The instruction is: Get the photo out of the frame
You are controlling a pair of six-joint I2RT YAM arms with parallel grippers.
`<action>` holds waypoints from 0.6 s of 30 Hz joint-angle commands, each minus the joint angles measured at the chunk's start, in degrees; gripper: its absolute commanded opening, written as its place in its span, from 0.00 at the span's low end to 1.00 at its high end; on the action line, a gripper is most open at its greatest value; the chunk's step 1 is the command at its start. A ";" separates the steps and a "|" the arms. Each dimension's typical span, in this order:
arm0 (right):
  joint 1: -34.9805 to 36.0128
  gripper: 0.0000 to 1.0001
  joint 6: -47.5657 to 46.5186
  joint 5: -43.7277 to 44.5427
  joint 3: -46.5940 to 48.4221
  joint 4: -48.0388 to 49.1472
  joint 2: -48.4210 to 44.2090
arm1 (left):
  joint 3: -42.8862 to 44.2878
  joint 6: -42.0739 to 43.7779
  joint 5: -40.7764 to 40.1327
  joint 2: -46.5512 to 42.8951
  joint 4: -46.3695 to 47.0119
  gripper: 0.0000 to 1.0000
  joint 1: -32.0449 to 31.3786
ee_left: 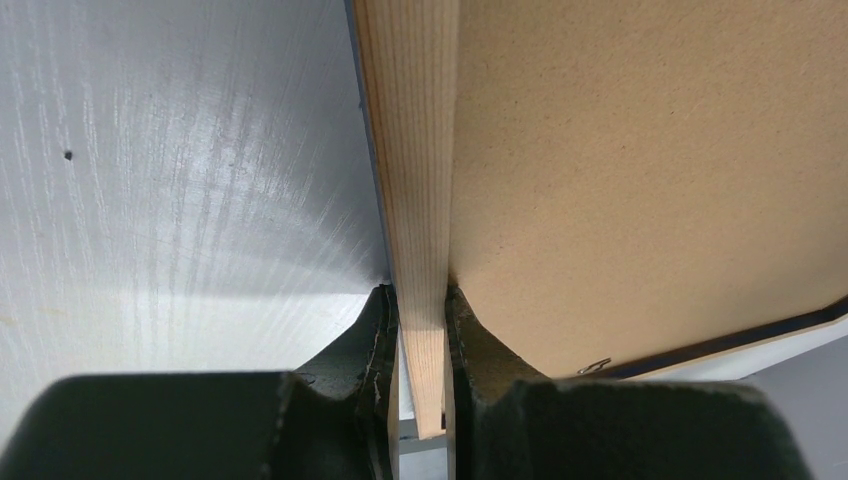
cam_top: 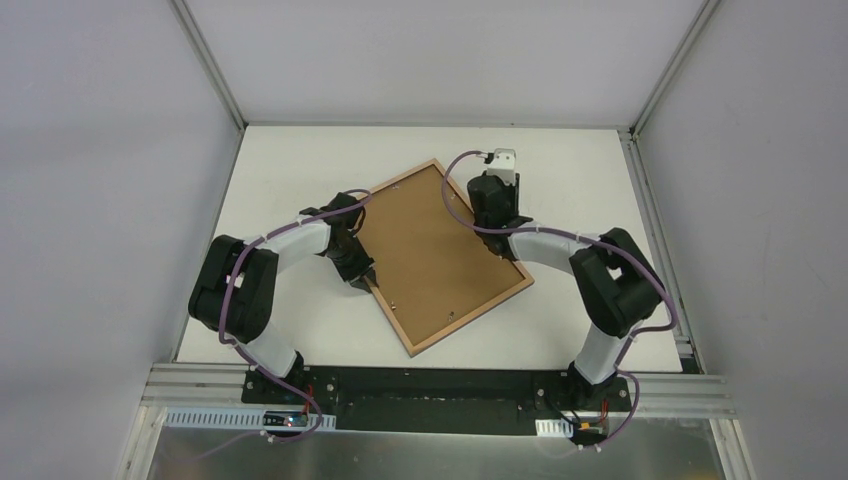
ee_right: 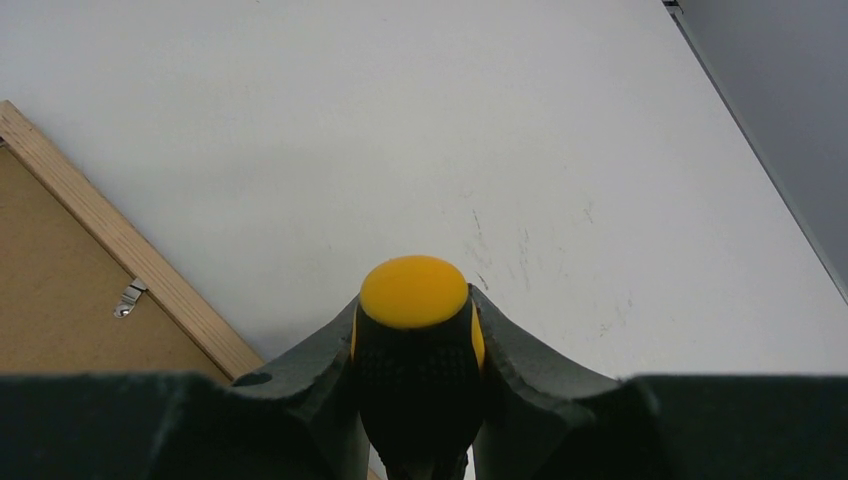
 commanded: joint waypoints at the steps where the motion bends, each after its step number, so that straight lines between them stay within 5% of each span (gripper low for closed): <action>1: 0.06 0.00 1.09 -2.79 3.34 5.67 1.07 | -3.12 0.73 1.20 4.02 -3.85 0.00 -0.52; 10: 0.78 0.00 1.18 -8.02 5.47 4.88 -0.06 | -2.59 1.51 0.05 3.82 -4.24 0.00 -0.56; 18: 0.42 0.00 5.73 -8.13 9.81 -16.23 -12.16 | 3.96 9.01 -8.88 5.31 -7.78 0.00 -0.43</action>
